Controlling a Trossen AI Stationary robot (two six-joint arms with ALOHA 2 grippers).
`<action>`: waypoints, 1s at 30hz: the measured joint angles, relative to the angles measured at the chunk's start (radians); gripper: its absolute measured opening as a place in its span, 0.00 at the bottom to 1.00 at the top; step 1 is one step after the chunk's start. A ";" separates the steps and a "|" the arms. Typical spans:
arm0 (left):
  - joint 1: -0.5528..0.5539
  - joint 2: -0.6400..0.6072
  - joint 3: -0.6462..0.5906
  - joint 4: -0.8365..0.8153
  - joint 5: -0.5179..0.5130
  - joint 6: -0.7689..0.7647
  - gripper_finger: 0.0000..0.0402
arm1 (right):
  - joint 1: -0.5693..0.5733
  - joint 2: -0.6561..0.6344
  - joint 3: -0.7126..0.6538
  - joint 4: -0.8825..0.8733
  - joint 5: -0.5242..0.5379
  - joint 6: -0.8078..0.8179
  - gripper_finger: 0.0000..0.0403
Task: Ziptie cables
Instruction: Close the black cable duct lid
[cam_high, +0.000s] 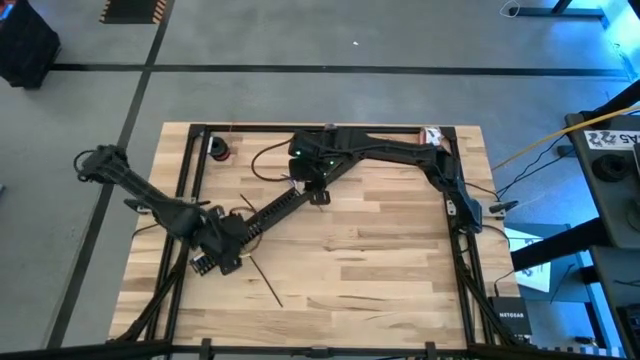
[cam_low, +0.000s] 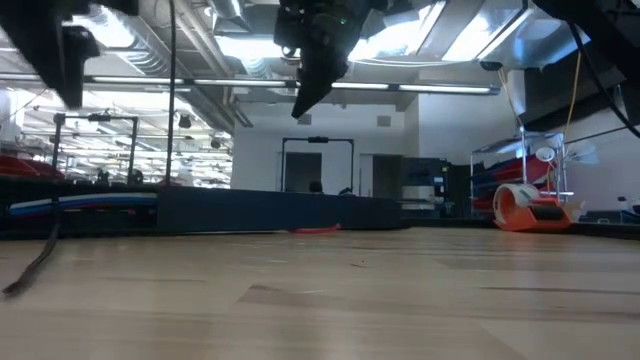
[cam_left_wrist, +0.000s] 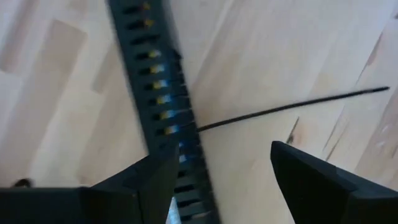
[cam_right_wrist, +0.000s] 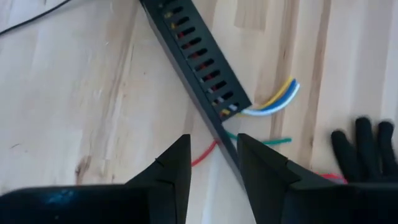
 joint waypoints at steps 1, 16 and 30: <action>-0.017 0.017 -0.012 0.016 -0.010 -0.018 0.61 | 0.000 0.000 0.000 0.010 0.000 -0.011 0.31; -0.031 0.268 -0.047 0.104 -0.197 -0.039 0.60 | 0.001 0.000 0.000 0.064 0.000 -0.041 0.31; -0.009 0.397 -0.122 0.091 -0.288 -0.146 0.60 | 0.001 0.000 0.000 0.037 0.000 -0.040 0.31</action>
